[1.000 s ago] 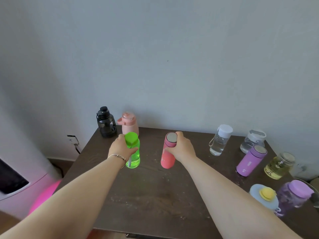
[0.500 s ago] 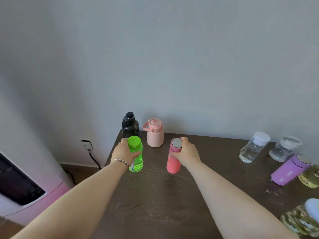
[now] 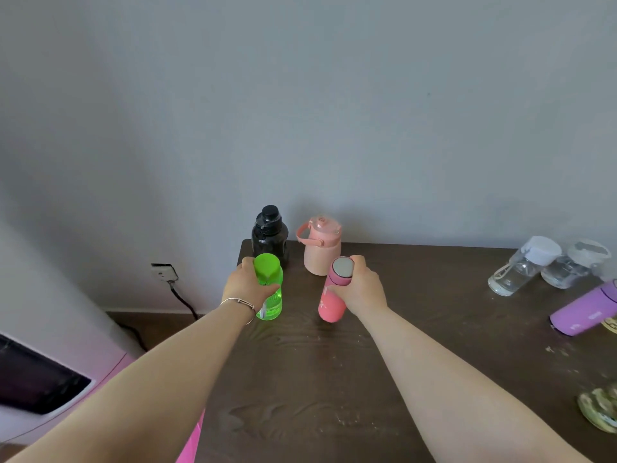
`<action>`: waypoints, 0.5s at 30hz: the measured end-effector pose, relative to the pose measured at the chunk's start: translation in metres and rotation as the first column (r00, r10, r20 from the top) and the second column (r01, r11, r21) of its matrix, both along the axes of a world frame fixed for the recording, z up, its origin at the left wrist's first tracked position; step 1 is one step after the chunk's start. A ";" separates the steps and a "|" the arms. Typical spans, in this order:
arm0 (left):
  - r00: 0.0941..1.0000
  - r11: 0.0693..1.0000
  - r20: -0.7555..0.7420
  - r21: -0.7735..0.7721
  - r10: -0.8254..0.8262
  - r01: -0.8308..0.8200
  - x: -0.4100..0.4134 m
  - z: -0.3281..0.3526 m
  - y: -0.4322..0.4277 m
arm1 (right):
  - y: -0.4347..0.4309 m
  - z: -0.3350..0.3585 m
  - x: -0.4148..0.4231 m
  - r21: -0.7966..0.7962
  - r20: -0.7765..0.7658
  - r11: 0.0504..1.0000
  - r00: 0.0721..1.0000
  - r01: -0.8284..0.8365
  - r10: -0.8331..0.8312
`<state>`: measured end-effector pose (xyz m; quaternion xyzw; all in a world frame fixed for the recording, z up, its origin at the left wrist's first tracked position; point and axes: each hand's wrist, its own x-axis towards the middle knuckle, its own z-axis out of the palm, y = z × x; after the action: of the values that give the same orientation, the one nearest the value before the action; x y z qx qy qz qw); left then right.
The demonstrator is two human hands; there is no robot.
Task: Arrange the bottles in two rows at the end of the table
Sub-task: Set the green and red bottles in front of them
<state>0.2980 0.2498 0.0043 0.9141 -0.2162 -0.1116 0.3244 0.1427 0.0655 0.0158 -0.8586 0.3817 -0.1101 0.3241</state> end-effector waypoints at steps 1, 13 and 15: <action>1.000 1.000 -0.005 0.001 -0.001 0.001 0.005 -0.003 -0.003 | -0.001 -0.003 0.006 -0.006 -0.004 1.000 1.000 -0.005 0.005; 1.000 1.000 -0.022 -0.001 -0.015 0.015 0.041 -0.021 -0.021 | -0.014 -0.029 0.057 0.003 -0.009 1.000 1.000 -0.027 0.027; 1.000 1.000 -0.022 0.000 -0.011 0.011 0.044 -0.022 -0.023 | -0.014 -0.032 0.059 0.006 -0.008 0.999 0.999 -0.040 0.040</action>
<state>0.3419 0.2264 -0.0181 0.9116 -0.2175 -0.1235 0.3262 0.2019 0.0518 -0.0166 -0.8655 0.3662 -0.0991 0.3272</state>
